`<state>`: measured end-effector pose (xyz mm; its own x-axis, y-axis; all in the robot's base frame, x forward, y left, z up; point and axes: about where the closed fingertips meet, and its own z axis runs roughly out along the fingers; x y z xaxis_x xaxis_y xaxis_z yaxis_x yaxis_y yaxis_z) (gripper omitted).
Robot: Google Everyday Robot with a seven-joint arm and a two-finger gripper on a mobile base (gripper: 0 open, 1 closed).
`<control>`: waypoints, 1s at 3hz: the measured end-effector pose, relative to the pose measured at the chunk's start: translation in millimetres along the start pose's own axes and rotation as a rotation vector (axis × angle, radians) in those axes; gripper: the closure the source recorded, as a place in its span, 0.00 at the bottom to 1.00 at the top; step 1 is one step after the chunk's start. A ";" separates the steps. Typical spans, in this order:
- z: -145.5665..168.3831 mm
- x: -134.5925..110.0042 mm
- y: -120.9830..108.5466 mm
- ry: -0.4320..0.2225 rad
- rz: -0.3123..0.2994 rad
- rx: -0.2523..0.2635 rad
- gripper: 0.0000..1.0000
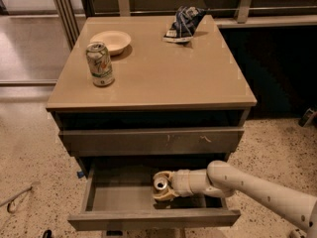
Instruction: Place orange can into middle drawer
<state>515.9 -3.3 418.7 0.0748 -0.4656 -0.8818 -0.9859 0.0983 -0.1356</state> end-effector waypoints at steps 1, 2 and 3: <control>0.0 0.0 0.0 0.000 0.000 0.000 0.81; 0.1 0.0 0.0 0.000 0.000 0.000 0.50; 0.1 0.0 0.0 0.000 0.000 0.000 0.27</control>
Offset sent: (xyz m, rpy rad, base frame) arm 0.0000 0.0000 0.0000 0.0000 0.0000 0.0000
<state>515.9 -3.2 418.6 0.0749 -0.4655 -0.8819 -0.9859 0.0982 -0.1355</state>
